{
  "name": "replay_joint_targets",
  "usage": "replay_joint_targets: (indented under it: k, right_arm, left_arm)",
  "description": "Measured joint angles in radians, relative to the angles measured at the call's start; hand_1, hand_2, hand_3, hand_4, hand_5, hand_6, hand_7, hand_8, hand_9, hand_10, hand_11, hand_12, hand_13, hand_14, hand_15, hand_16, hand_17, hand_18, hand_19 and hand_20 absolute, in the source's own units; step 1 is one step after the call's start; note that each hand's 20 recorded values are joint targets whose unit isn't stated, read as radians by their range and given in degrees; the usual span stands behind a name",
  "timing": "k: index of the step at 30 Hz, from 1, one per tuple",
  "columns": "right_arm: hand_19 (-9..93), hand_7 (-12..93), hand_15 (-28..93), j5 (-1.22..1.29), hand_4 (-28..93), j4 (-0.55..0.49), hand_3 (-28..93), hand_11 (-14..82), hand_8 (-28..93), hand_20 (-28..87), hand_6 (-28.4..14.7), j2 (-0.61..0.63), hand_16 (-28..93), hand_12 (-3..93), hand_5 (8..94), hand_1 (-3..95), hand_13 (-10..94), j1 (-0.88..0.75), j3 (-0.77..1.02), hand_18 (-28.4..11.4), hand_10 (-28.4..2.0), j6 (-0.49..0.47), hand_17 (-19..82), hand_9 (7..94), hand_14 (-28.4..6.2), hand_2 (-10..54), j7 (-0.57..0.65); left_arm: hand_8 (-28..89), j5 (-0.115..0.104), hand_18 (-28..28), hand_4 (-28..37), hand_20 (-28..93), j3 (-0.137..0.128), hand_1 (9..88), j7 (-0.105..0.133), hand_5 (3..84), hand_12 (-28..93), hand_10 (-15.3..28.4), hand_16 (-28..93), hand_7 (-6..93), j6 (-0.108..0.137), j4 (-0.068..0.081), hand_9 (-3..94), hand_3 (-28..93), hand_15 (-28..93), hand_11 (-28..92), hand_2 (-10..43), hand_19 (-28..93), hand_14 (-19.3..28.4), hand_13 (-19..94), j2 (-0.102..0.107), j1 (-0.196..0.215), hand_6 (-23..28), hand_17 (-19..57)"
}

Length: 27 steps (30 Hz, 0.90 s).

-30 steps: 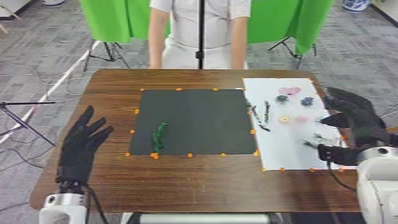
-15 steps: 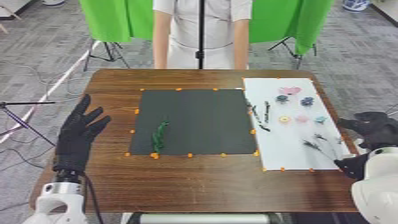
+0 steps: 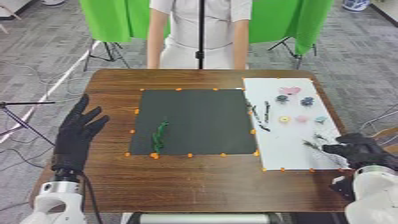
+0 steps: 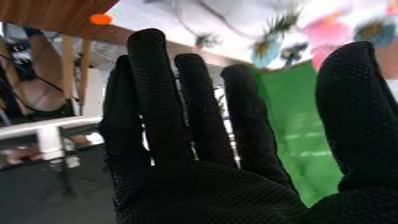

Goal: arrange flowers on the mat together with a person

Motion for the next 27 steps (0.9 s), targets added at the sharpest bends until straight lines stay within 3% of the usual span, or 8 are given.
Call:
replay_joint_targets:
  k: [3, 6, 9, 14, 22, 27]
  right_arm:
    - [67, 14, 56, -0.04, -22, 0.028, 64, 19.1, -11, 28, 2.0, 0.038, 11, 15.9, 51.0, 35.1, 56, 0.02, -0.041, -25.2, -13.6, 0.004, 20, 56.0, -13.4, -4.5, 0.0]
    - [67, 16, 54, -0.079, -23, 0.054, 63, 20.7, -13, 28, 3.6, 0.064, 13, 15.5, 61.6, 42.2, 62, 0.027, -0.059, -23.5, -10.0, 0.016, 23, 66.2, -10.4, -5.8, -0.001]
    - [69, 16, 52, -0.118, -25, 0.084, 55, 18.0, -3, 30, 4.0, 0.09, 17, 20.3, 72.5, 52.3, 68, 0.04, -0.095, -21.3, -7.5, 0.057, 26, 76.5, -7.6, -8.1, 0.009]
    - [70, 16, 53, -0.202, -24, 0.124, 50, 15.6, -1, 31, 5.0, 0.115, 19, 26.2, 80.6, 58.4, 73, 0.063, -0.167, -20.0, -6.4, 0.136, 28, 85.0, -5.4, -8.6, 0.028]
    - [70, 16, 54, -0.182, -25, 0.139, 53, 16.2, 2, 32, 4.3, 0.11, 20, 28.4, 82.5, 59.4, 75, 0.096, -0.185, -19.3, -6.4, 0.123, 28, 87.4, -4.4, -8.3, 0.038]
    - [70, 17, 55, -0.186, -26, 0.145, 56, 17.6, 3, 32, 3.4, 0.112, 20, 29.3, 82.7, 58.2, 75, 0.102, -0.188, -18.8, -6.8, 0.163, 28, 87.3, -3.9, -8.1, 0.044]
  left_arm:
    - [-9, -0.003, 26.2, -28.3, 7, 0.0, 20.1, 0.001, 27.9, 12, 14.6, -4, 10.4, 0.001, 0.001, 31.0, 76, 32, 14, 5.0, 50, 20.9, 25, 0.0, 0.002, -0.7, -9.8]
    - [-9, -0.007, 26.2, -28.3, 7, 0.002, 20.1, 0.005, 27.8, 12, 14.6, -4, 10.4, 0.002, 0.003, 31.0, 76, 32, 14, 5.0, 50, 20.9, 24, 0.005, 0.004, -0.7, -9.7]
    - [-9, -0.012, 26.1, -28.3, 7, 0.005, 20.1, 0.01, 27.5, 12, 14.6, -4, 10.6, 0.004, 0.003, 30.7, 76, 32, 14, 5.1, 50, 20.9, 24, 0.008, 0.009, -0.6, -10.0]
    - [-9, -0.024, 26.0, -28.3, 7, 0.008, 20.0, 0.019, 27.2, 12, 14.5, -4, 10.8, 0.014, 0.003, 30.5, 76, 32, 14, 5.2, 50, 20.9, 24, 0.017, 0.02, -0.5, -10.1]
    - [-9, -0.039, 26.0, -28.3, 7, 0.007, 20.1, 0.028, 26.9, 12, 14.6, -4, 10.8, 0.025, 0.003, 30.5, 76, 32, 14, 5.3, 50, 20.9, 24, 0.023, 0.029, -0.3, -10.0]
    - [-9, -0.039, 26.0, -28.3, 7, 0.007, 20.2, 0.028, 26.8, 12, 14.6, -4, 10.8, 0.026, 0.003, 30.5, 76, 32, 14, 5.3, 50, 20.9, 24, 0.023, 0.031, -0.2, -10.1]
